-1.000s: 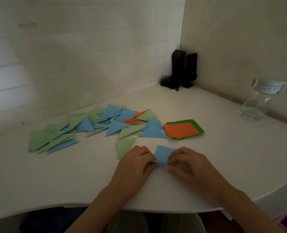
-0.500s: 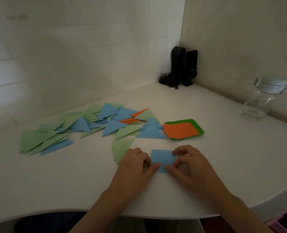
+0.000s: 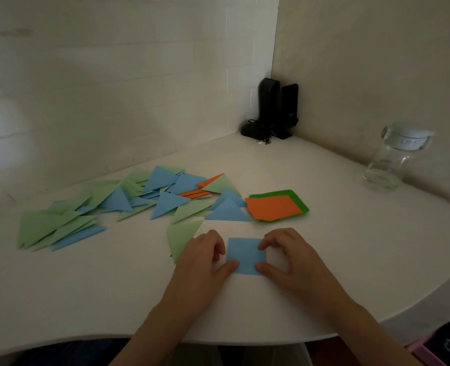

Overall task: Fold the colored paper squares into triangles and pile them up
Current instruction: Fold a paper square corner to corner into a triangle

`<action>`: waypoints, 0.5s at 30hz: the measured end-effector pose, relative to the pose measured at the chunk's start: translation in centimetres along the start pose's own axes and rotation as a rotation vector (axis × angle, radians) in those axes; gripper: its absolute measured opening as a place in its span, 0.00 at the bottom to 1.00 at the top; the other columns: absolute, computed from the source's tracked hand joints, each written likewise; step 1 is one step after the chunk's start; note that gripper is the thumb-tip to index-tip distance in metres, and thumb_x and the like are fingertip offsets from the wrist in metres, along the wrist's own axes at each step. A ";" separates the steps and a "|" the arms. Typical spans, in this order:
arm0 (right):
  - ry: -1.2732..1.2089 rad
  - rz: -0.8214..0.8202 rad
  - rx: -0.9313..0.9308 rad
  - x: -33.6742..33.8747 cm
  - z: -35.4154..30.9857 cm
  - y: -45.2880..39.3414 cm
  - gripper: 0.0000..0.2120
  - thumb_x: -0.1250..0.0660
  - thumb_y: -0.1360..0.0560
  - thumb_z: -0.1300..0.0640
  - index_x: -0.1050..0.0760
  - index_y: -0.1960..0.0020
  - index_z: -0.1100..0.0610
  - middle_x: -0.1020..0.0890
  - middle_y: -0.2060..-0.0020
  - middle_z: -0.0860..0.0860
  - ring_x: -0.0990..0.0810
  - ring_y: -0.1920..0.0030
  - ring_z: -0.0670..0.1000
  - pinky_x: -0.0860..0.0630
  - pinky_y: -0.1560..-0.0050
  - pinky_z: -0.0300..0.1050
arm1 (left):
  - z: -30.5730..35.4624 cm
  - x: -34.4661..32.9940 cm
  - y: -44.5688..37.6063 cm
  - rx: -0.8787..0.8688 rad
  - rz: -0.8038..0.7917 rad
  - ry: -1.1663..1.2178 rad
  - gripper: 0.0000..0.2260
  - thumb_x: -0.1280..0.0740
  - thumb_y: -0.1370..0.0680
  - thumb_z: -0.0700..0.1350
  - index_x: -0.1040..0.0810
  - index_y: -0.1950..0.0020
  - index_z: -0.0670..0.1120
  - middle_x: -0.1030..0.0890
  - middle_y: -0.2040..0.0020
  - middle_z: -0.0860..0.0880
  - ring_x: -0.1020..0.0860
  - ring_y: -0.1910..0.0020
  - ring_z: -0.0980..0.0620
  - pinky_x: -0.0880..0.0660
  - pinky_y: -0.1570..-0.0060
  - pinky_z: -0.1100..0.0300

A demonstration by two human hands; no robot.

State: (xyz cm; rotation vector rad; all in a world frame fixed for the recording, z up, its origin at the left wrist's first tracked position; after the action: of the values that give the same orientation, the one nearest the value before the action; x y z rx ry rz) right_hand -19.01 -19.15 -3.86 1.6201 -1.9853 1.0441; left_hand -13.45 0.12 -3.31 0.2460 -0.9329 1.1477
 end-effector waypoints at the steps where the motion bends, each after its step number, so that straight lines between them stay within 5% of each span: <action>1: 0.001 -0.004 -0.003 0.0 0.0 0.0 0.14 0.32 0.35 0.45 0.27 0.51 0.46 0.27 0.52 0.41 0.28 0.49 0.40 0.35 0.49 0.26 | 0.1 0.1 0.0 -0.015 0.001 0.002 0.10 0.28 0.28 0.48 0.31 0.57 0.54 0.30 0.62 0.56 0.30 0.60 0.58 0.33 0.61 0.66; 5: 0.021 -0.036 -0.024 -0.1 -0.3 -0.1 0.18 0.35 0.35 0.43 0.28 0.46 0.45 0.27 0.48 0.41 0.27 0.49 0.40 0.35 0.49 0.26 | 0.8 -0.9 0.2 -0.146 -0.014 0.018 0.08 0.38 0.25 0.43 0.23 0.50 0.53 0.27 0.54 0.56 0.29 0.54 0.61 0.35 0.56 0.72; 10: -0.021 -0.080 -0.129 0.5 -0.6 -1.0 0.22 0.39 0.31 0.65 0.28 0.38 0.52 0.27 0.51 0.41 0.29 0.50 0.45 0.37 0.53 0.26 | 2.1 -2.5 0.5 -0.240 -0.008 -0.206 0.19 0.47 0.25 0.59 0.21 0.47 0.53 0.27 0.49 0.54 0.33 0.52 0.56 0.35 0.54 0.63; 15: 0.023 -0.158 -0.102 0.9 -0.5 -1.7 0.30 0.40 0.35 0.69 0.33 0.35 0.49 0.23 0.49 0.46 0.29 0.52 0.45 0.36 0.57 0.24 | 1.7 -2.0 0.3 -0.265 0.047 -0.232 0.19 0.41 0.29 0.67 0.25 0.54 0.53 0.27 0.54 0.56 0.31 0.56 0.56 0.32 0.58 0.61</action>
State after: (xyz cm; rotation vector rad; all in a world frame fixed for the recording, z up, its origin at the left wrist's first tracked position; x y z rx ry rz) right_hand -17.69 -19.48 -2.31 1.6718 -1.8308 0.8846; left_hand -14.75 -2.11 -3.82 0.1442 -1.2900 1.0396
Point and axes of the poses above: each hand's wrist, its own y-axis away from the middle knuckle, its own x-axis out of the back of the hand, z = x × y, the point moved 1 cm from there along -y, towards the middle knuckle
